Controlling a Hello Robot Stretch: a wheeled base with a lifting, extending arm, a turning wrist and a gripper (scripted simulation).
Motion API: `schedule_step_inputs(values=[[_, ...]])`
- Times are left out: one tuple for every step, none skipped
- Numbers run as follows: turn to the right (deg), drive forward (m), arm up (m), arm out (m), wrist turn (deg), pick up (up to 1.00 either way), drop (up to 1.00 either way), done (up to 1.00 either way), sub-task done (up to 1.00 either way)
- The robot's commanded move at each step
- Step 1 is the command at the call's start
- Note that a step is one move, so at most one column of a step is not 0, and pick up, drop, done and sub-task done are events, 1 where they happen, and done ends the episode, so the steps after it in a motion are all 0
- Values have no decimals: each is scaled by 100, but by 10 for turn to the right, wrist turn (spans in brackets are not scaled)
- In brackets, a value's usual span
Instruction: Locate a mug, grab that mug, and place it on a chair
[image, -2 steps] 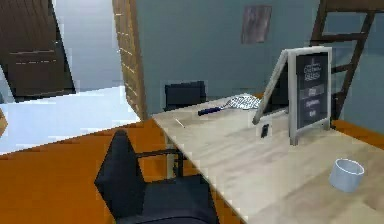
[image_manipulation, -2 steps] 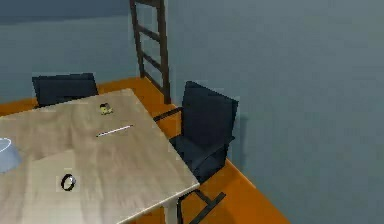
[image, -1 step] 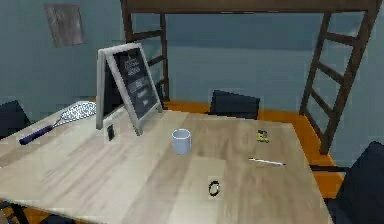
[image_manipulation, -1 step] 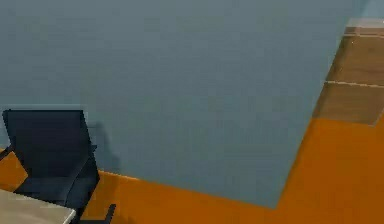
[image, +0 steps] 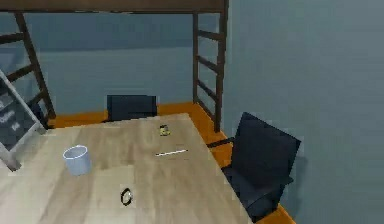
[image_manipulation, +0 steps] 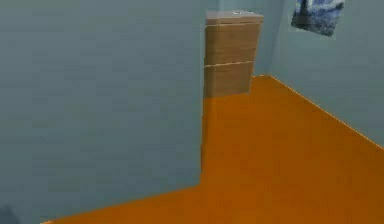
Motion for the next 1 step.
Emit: schedule_step_inputs(values=[[0,15,0,0,0,0,0,0,0]])
